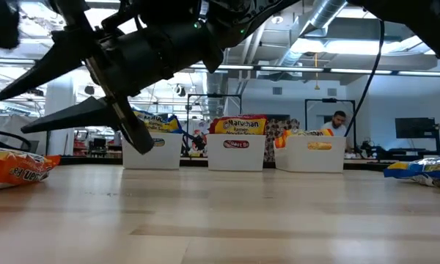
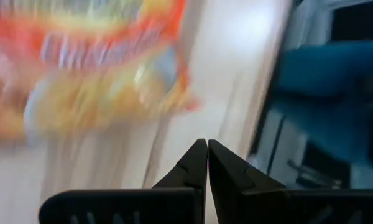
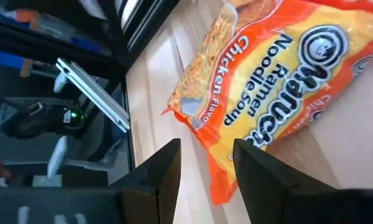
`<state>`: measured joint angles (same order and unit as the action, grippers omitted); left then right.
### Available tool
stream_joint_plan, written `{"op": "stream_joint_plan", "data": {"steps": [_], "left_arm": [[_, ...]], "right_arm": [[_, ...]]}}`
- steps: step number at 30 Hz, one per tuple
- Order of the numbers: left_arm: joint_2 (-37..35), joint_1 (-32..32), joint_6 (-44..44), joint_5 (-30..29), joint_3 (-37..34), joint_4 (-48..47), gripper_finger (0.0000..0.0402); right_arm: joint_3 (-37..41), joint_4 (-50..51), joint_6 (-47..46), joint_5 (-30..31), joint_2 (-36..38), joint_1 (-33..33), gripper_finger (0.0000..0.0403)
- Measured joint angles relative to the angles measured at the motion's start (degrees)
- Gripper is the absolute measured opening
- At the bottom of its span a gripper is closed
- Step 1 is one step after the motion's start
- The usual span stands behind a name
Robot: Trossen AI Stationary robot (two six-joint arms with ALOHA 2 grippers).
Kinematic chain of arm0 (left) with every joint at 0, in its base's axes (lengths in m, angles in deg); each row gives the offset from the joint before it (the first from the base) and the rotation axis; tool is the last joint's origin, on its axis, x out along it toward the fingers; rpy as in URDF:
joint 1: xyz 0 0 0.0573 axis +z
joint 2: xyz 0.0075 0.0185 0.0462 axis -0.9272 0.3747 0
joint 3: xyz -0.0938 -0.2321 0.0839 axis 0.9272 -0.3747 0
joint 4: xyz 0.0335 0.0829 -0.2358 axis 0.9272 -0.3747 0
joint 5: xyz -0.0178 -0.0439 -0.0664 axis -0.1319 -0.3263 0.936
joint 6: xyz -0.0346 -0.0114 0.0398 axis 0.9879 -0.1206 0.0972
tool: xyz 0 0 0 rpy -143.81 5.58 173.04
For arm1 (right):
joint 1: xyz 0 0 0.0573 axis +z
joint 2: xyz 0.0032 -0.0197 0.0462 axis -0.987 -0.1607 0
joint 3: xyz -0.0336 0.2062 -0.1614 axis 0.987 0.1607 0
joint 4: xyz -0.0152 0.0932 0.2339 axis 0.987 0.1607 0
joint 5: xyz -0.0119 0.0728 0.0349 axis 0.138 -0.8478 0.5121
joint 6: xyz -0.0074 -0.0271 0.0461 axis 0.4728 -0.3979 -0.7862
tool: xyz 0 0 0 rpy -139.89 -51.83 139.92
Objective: Sort Maruchan noodles
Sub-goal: Put the orange noodle pack into the right white bin
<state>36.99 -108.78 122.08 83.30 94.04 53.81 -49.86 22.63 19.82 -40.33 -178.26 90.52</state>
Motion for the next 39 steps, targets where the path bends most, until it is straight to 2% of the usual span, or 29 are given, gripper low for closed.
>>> {"op": "stream_joint_plan", "data": {"steps": [5, 10, 15, 18, 23, 30, 34, 39], "left_arm": [[3.6, -3.8, 2.2, -3.8, 0.0, -6.1, 0.0], [9.1, -2.7, 1.4, -4.7, 0.0, -5.5, 0.0], [13.2, -0.7, -0.9, -5.6, 0.0, -3.3, 0.0], [15.1, 1.2, -2.8, -5.8, 0.0, -2.1, 0.0], [17.2, 4.9, -7.3, -5.5, 0.0, 1.5, 0.0], [19.5, 8.6, -11.3, -4.3, 0.0, 4.6, 0.0], [19.7, 9.4, -12.2, -3.6, 0.0, 6.0, 0.0], [19.6, 9.7, -11.9, -3.5, 0.0, 7.0, 0.0]], "right_arm": [[0.0, 0.3, 0.9, -0.2, 1.6, -1.1, 0.0171], [-0.1, 1.9, 0.5, -0.3, 2.1, -2.7, 0.0171], [0.0, 4.5, -2.5, -5.2, 2.0, -4.3, 0.0171], [0.0, 8.7, -2.4, -5.9, 2.0, -5.0, 0.0171], [0.0, 13.9, -2.5, -7.8, 2.0, -6.0, 0.0171], [0.0, 14.2, -1.3, -7.5, 2.0, -6.0, 0.0171], [0.0, 14.6, -0.7, -7.8, 2.0, -6.3, 0.0173], [0.0, 14.5, 0.8, -11.3, 2.0, -7.4, 0.0185]]}}
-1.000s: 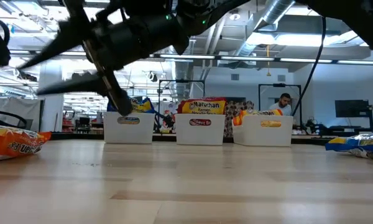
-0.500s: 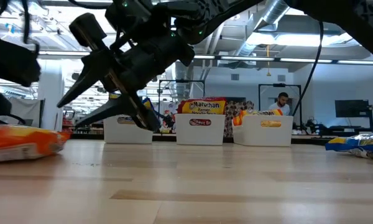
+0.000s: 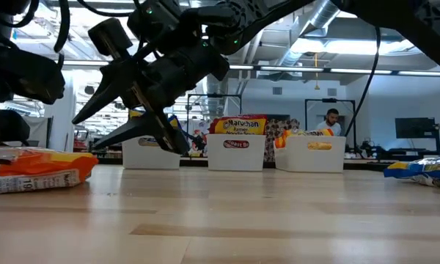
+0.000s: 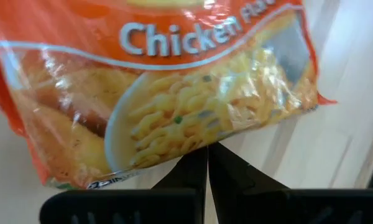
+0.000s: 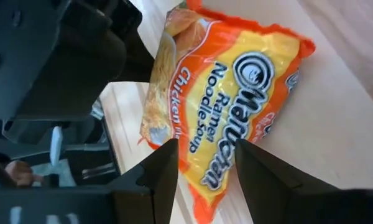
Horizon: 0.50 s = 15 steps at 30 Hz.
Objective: Sort Maruchan noodles
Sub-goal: Put the orange noodle pack into the right white bin
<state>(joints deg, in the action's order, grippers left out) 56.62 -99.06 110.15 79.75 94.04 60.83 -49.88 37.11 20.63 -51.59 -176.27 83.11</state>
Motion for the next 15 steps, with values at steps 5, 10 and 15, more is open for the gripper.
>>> {"op": "stream_joint_plan", "data": {"steps": [5, 10, 15], "left_arm": [[0.0, 0.0, 0.6, 0.0, 0.0, 0.9, 0.0], [0.0, 0.0, 0.8, -0.3, 0.0, 1.9, 0.0], [0.0, 0.0, 0.6, -1.3, 0.0, 2.0, 0.0]], "right_arm": [[0.0, 0.7, -0.7, -2.9, 0.0, -1.3, 0.0211], [0.0, 6.1, -2.0, -3.1, -0.6, -1.9, 0.024], [0.0, 4.9, -2.4, -2.9, -1.2, -1.3, 0.0248]]}}
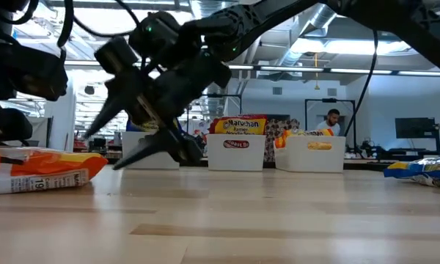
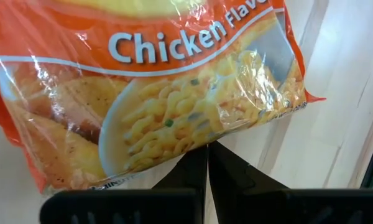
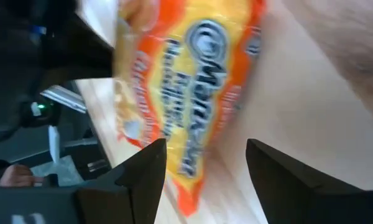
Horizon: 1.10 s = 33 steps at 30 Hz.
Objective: Sort Maruchan noodles
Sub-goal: Put the orange noodle pack into the right white bin
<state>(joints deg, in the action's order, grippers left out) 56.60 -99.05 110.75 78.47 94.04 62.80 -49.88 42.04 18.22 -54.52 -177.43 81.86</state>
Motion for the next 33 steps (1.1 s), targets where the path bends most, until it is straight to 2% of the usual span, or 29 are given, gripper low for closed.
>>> {"op": "stream_joint_plan", "data": {"steps": [6, 19, 22, 33], "left_arm": [[0.0, 1.3, -0.3, -0.5, 0.0, 0.8, 0.0], [0.0, 4.8, -3.2, -0.2, 0.0, 1.5, 0.0], [0.0, 5.5, -3.5, 0.0, 0.0, 1.3, 0.0], [-0.1, 6.0, -3.4, 0.3, 0.0, 1.5, 0.0]], "right_arm": [[0.1, -4.9, -2.8, 0.7, -1.1, 1.2, 0.0249], [0.0, -4.7, -6.3, 4.5, -2.1, 1.5, 0.0242], [0.0, -4.6, -7.1, 4.9, -2.1, 1.7, 0.0217], [0.0, -5.2, -8.6, 7.5, -1.9, 2.0, 0.0073]]}}
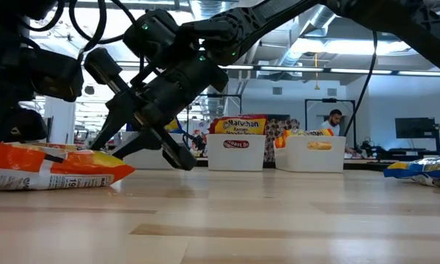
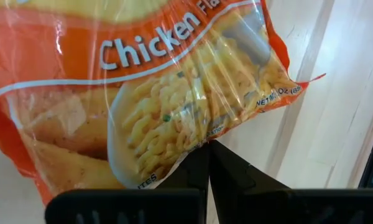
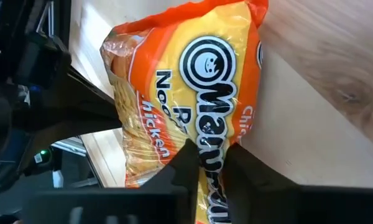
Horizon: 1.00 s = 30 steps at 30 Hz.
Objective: Sort Maruchan noodles
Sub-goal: Put the orange noodle pack into the right white bin
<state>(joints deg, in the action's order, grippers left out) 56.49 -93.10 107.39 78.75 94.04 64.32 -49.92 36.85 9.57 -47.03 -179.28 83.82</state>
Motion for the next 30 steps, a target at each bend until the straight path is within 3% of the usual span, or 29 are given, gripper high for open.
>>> {"op": "stream_joint_plan", "data": {"steps": [8, 14, 20, 30], "left_arm": [[-3.8, 0.1, 0.3, 1.0, 0.0, -0.9, 0.0], [-10.8, 0.3, 1.1, -1.0, 0.0, -3.8, 0.0], [-18.9, 0.2, 1.7, -1.0, 0.0, -6.8, 0.0], [-29.3, 0.4, 1.8, -4.0, 0.1, -8.4, 0.0]], "right_arm": [[0.0, -0.1, 2.6, -0.8, 0.0, -0.4, 0.001], [0.0, 1.8, 6.7, -2.0, 0.4, -0.8, 0.0006], [0.1, 10.2, 12.9, -1.7, 3.6, -0.8, 0.0006], [0.1, 29.3, 26.0, 8.9, 14.6, -1.7, 0.0006]]}}
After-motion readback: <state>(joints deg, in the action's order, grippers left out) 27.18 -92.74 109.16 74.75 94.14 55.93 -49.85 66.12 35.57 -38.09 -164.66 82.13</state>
